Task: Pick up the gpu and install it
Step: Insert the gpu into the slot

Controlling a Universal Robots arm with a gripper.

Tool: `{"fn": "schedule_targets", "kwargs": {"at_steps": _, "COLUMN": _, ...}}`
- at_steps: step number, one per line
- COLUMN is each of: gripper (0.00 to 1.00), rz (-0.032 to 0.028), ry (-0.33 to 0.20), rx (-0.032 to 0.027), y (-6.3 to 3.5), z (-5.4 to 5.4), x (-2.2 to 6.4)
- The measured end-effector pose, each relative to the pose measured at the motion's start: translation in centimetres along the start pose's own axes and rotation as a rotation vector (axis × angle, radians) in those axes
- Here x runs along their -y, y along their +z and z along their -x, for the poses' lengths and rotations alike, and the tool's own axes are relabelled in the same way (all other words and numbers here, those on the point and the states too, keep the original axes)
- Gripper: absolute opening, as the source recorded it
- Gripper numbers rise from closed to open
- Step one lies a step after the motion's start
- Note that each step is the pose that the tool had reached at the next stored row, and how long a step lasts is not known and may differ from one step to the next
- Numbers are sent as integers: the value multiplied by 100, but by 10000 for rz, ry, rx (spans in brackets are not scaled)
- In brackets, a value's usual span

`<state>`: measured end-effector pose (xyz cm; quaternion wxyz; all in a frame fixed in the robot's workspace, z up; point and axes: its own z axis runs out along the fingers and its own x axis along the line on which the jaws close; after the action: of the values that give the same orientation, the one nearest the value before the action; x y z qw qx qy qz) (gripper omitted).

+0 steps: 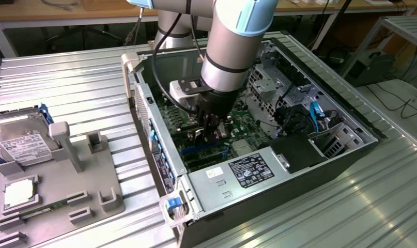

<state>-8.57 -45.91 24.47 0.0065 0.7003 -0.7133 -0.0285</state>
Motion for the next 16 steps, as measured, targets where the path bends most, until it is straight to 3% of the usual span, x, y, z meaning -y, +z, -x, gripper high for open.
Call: {"fn": "schedule_targets", "kwargs": {"at_steps": 16, "gripper": 28, "rz": -3, "ry": 72, "rx": 5, "y": 9, "z": 0, "x": -16}}
